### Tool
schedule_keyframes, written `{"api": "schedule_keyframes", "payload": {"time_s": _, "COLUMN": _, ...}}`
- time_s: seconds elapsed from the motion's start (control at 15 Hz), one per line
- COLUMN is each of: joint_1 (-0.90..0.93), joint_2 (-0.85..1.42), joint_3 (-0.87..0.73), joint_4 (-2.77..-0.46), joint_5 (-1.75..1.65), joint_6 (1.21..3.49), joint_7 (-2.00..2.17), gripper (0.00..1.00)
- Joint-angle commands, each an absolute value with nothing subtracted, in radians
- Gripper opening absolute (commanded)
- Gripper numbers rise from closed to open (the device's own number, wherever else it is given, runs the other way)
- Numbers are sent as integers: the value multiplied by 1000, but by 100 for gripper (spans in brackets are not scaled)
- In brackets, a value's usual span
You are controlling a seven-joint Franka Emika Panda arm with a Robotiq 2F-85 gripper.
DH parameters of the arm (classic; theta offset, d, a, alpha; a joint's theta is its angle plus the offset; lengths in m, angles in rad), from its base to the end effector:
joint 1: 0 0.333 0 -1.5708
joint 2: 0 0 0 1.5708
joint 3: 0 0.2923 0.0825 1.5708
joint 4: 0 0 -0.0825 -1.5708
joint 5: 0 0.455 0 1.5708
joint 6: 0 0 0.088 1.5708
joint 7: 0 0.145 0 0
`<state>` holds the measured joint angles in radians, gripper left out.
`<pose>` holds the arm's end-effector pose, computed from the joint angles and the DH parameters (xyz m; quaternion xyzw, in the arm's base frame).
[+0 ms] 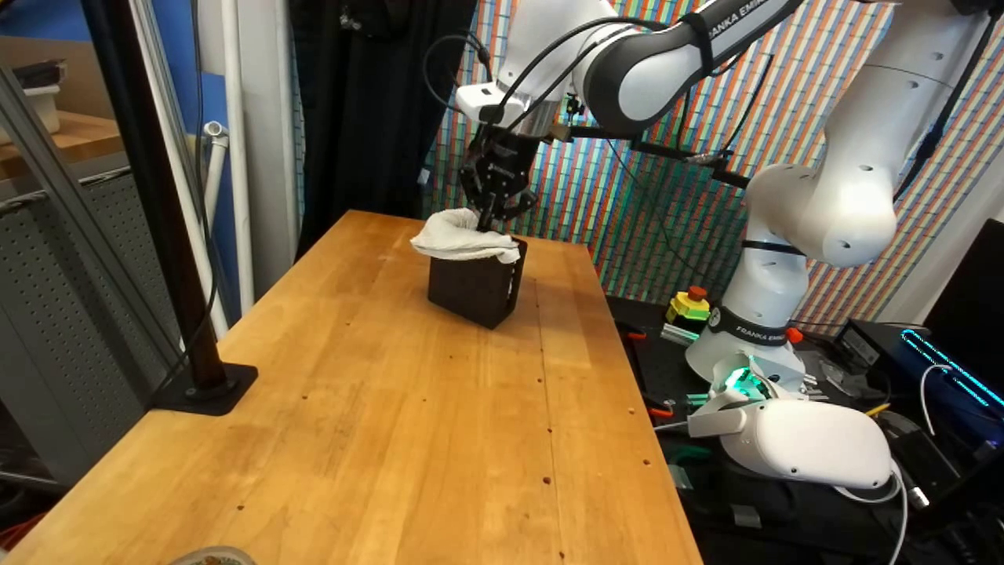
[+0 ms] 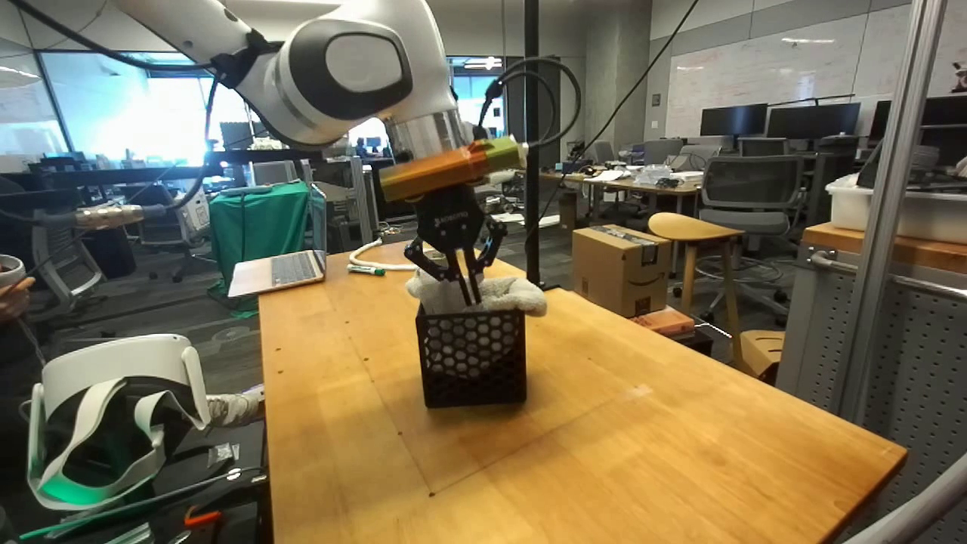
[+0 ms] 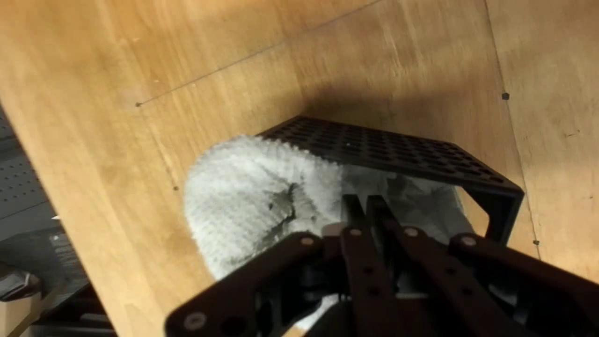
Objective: Place the towel inside the black basket
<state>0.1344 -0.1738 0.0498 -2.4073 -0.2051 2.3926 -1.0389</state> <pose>0.5426 0.0932 0.2915 0.7719 0.6258 0.0385 0.1051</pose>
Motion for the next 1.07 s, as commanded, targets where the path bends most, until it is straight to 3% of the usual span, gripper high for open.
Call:
{"api": "schedule_keyframes", "payload": {"time_s": 0.0, "joint_1": 136, "joint_2": -294, "joint_3": 76, "joint_4": -2418, "joint_5": -273, "joint_6": 2356, "joint_7": -1009, "gripper": 12}}
{"api": "schedule_keyframes", "payload": {"time_s": 1.0, "joint_1": 290, "joint_2": -198, "joint_3": 210, "joint_4": -2416, "joint_5": -248, "joint_6": 2342, "joint_7": -1024, "gripper": 11}}
